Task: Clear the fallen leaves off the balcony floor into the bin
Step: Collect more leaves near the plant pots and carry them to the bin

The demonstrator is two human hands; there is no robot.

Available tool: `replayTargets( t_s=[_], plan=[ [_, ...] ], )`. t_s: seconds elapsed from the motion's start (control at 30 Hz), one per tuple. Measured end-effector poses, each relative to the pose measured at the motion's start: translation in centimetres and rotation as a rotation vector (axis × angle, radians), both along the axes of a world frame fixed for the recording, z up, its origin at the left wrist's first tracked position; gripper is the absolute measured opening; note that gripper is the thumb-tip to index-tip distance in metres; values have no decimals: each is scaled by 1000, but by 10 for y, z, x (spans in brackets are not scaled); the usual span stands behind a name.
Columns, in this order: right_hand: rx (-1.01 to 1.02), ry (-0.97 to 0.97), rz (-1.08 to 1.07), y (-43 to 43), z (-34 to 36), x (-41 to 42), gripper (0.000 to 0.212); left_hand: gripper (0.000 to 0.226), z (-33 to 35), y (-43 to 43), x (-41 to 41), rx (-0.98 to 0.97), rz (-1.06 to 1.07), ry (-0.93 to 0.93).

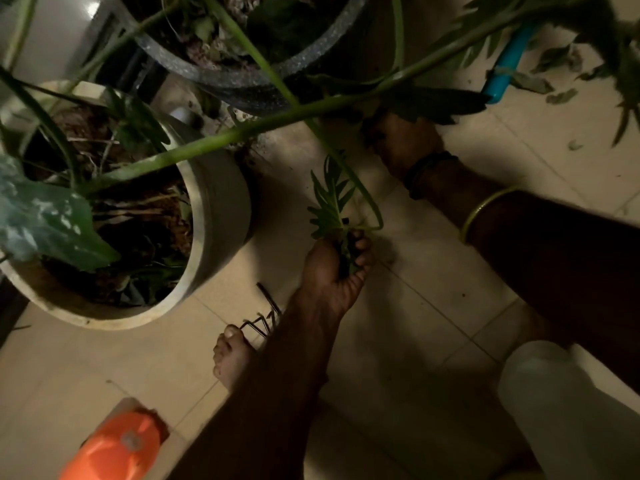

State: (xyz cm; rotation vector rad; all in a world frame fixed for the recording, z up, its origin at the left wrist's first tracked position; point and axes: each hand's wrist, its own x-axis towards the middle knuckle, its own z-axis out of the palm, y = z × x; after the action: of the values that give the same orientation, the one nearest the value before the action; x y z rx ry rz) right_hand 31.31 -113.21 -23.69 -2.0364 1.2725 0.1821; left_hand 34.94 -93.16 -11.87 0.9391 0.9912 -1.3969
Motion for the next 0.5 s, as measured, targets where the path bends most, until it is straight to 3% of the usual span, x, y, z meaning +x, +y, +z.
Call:
replayTargets(
  t_s=[0.1, 0.2, 0.3, 0.37, 0.5],
  plan=[
    [127, -64, -22, 14, 29, 30, 36, 6, -2, 6, 1, -33, 62, -25],
    [10, -120, -79, 15, 20, 49, 40, 9, -3, 9, 2, -43, 69, -21],
    [74, -170, 93, 23, 12, 39, 36, 4, -1, 10, 6, -42, 51, -44],
    [83, -32, 99, 33, 30, 22, 33, 11, 2, 11, 8, -1, 50, -62],
    [288, -77, -261, 51, 82, -29, 32, 27, 31, 3, -2, 19, 39, -51]
  ],
)
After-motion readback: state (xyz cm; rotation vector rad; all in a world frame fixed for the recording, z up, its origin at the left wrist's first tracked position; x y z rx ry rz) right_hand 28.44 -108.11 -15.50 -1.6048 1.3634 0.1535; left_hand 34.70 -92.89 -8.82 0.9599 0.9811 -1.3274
